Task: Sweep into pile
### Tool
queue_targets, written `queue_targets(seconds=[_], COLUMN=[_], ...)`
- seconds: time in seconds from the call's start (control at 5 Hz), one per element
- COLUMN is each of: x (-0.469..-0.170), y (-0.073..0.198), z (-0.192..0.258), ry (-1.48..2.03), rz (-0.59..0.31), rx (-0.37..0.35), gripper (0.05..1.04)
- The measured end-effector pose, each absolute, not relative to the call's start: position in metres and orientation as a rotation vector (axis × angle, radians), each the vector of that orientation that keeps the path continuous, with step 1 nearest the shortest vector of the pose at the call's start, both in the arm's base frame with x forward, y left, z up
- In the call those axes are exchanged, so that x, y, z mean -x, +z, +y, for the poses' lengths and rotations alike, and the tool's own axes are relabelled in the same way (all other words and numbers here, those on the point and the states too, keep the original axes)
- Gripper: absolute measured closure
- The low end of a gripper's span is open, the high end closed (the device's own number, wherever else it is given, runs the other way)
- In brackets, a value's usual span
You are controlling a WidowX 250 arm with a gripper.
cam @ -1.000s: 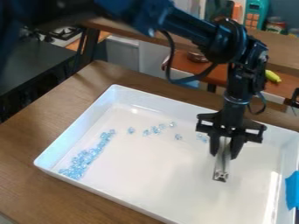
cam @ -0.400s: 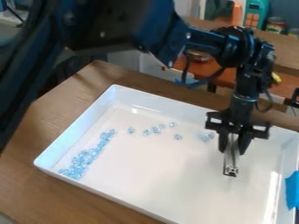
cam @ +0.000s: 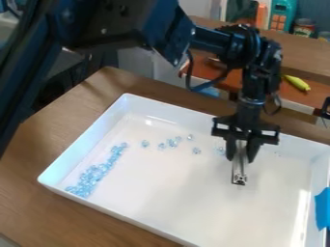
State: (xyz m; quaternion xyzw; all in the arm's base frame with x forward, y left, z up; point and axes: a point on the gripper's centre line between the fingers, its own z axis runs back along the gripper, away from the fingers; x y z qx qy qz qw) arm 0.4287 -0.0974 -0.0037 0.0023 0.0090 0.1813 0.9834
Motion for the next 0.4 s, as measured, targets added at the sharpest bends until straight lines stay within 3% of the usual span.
queue_targets(seconds=[0.4], x=[-0.420], y=[-0.010], z=[-0.051], ry=[0.415], rz=[0.019], rx=[-0.021], gripper=[0.705])
